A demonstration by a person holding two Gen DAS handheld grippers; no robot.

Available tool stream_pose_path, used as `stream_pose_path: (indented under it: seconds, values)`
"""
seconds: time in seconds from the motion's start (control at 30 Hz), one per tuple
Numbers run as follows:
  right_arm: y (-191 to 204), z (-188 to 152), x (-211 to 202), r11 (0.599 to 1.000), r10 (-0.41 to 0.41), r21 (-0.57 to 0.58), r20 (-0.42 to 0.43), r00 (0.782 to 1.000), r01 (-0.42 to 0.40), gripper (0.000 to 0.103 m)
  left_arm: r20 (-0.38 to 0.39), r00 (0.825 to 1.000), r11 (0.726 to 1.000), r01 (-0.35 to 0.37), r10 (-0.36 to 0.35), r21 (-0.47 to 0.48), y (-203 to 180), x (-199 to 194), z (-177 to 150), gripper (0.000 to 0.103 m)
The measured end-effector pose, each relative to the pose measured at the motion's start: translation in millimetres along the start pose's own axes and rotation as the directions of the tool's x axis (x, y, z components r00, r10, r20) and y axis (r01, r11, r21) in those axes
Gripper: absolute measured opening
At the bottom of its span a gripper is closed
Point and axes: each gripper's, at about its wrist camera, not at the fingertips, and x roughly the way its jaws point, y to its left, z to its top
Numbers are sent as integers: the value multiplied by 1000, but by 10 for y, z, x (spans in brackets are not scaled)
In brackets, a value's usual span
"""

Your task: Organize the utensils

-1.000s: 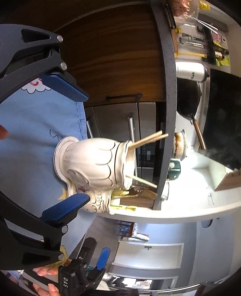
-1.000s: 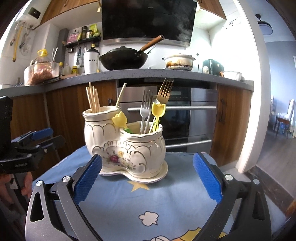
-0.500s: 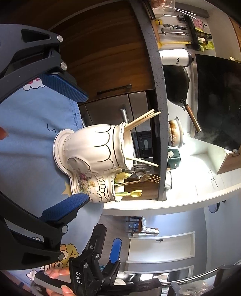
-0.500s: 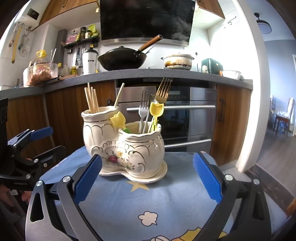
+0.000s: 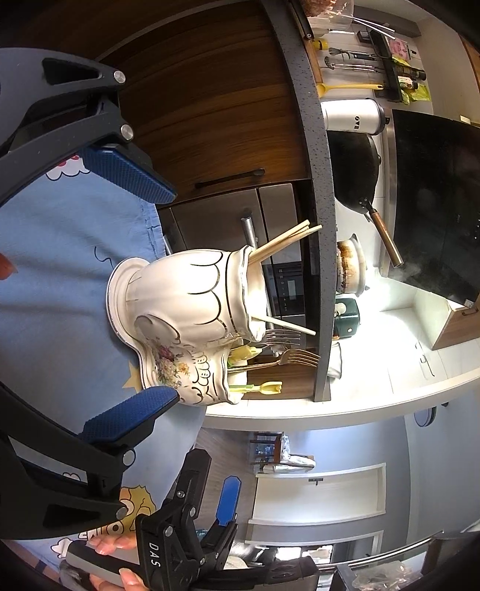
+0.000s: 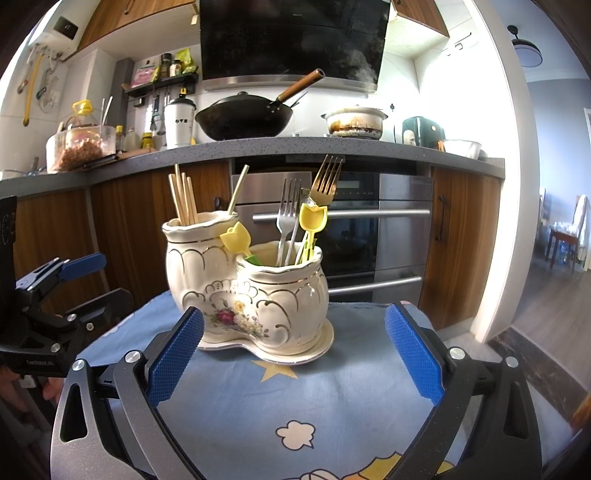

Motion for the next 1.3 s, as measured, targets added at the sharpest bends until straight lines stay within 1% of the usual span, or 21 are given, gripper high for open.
stream_pose_path:
  seconds: [1.3]
  values:
    - [-2, -2, 2, 1000, 0, 0, 0, 1000, 0, 98, -7, 1000, 1000, 7, -7, 0, 2, 33, 2, 98]
